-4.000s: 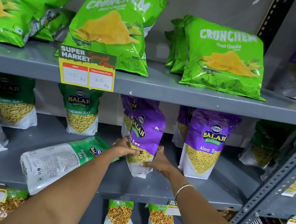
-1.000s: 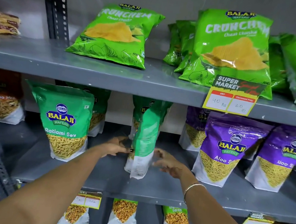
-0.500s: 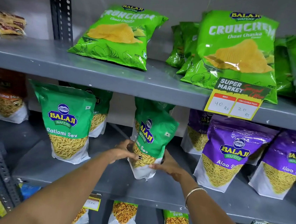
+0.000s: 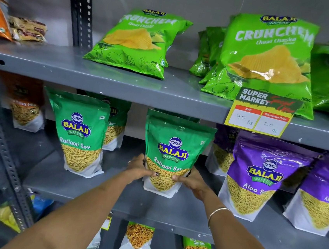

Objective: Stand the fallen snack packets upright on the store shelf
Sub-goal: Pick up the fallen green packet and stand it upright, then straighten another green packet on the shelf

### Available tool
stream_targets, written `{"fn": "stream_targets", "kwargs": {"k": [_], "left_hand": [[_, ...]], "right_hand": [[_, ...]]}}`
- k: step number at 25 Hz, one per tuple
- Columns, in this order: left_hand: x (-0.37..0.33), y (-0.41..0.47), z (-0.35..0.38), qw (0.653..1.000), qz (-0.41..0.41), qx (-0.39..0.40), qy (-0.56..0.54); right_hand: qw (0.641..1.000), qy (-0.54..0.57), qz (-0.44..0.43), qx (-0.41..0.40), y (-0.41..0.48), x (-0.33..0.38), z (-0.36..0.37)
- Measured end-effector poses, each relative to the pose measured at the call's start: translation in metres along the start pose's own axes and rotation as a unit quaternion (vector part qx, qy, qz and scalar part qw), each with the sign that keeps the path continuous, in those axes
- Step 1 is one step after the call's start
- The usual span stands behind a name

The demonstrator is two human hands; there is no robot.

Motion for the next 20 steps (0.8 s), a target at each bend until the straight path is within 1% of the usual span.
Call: {"fn": "stream_targets", "kwargs": {"k": [1, 3, 5, 6, 8, 10, 12, 14, 15, 16, 17, 18, 19, 20], "left_hand": [[-0.001, -0.003, 0.001, 1.000, -0.003, -0.004, -0.013], [-0.003, -0.009, 0.003, 1.000, -0.002, 0.001, -0.020], [0.000, -0.014, 0.000, 1.000, -0.010, 0.012, -0.009], [0.003, -0.018, -0.004, 1.000, -0.015, 0.015, 0.011], [0.017, -0.024, -0.021, 0.998, -0.033, 0.023, 0.050], [0.032, -0.029, -0.054, 0.996, -0.058, -0.013, 0.063], [0.050, -0.032, -0.097, 0.992, -0.111, -0.047, 0.047], [0.072, -0.037, -0.140, 0.983, -0.179, -0.019, 0.041], [0.085, -0.037, -0.163, 0.978, -0.201, -0.012, 0.046], [0.094, -0.036, -0.184, 0.976, -0.212, -0.017, 0.055], [0.104, -0.029, -0.203, 0.978, -0.194, -0.043, 0.060], [0.110, -0.023, -0.221, 0.982, -0.161, -0.078, 0.062], [0.117, -0.013, -0.234, 0.987, -0.124, -0.094, 0.038], [0.122, -0.004, -0.244, 0.993, -0.087, -0.083, 0.013]], "right_hand": [[1.000, 0.007, -0.005, 0.005, 0.000, 0.001, 0.001], [1.000, -0.001, 0.017, 0.021, 0.000, -0.002, 0.002], [0.994, -0.072, 0.081, 0.031, -0.005, -0.002, 0.001], [0.982, -0.118, 0.142, 0.035, -0.008, -0.003, -0.002], [0.943, -0.196, 0.262, 0.058, -0.015, -0.005, -0.011], [0.906, -0.235, 0.342, 0.089, -0.018, -0.005, -0.009], [0.884, -0.241, 0.372, 0.148, -0.016, 0.006, 0.016], [0.853, -0.275, 0.391, 0.209, -0.006, 0.019, 0.061], [0.841, -0.291, 0.395, 0.228, 0.003, 0.025, 0.090], [0.842, -0.303, 0.384, 0.227, 0.010, 0.032, 0.120], [0.856, -0.314, 0.355, 0.207, 0.018, 0.038, 0.148], [0.876, -0.322, 0.312, 0.177, 0.027, 0.043, 0.177], [0.904, -0.309, 0.263, 0.132, 0.033, 0.047, 0.202], [0.937, -0.265, 0.217, 0.070, 0.043, 0.050, 0.226]]}}
Point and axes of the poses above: each hand's wrist, its own y-axis towards the middle knuckle, its own z-axis out of the palm, x = y × z, the point moved 3 cm from there along y, towards the middle knuckle, and after that the axes turned 9 degrees about -y, right-handed, at the moved point
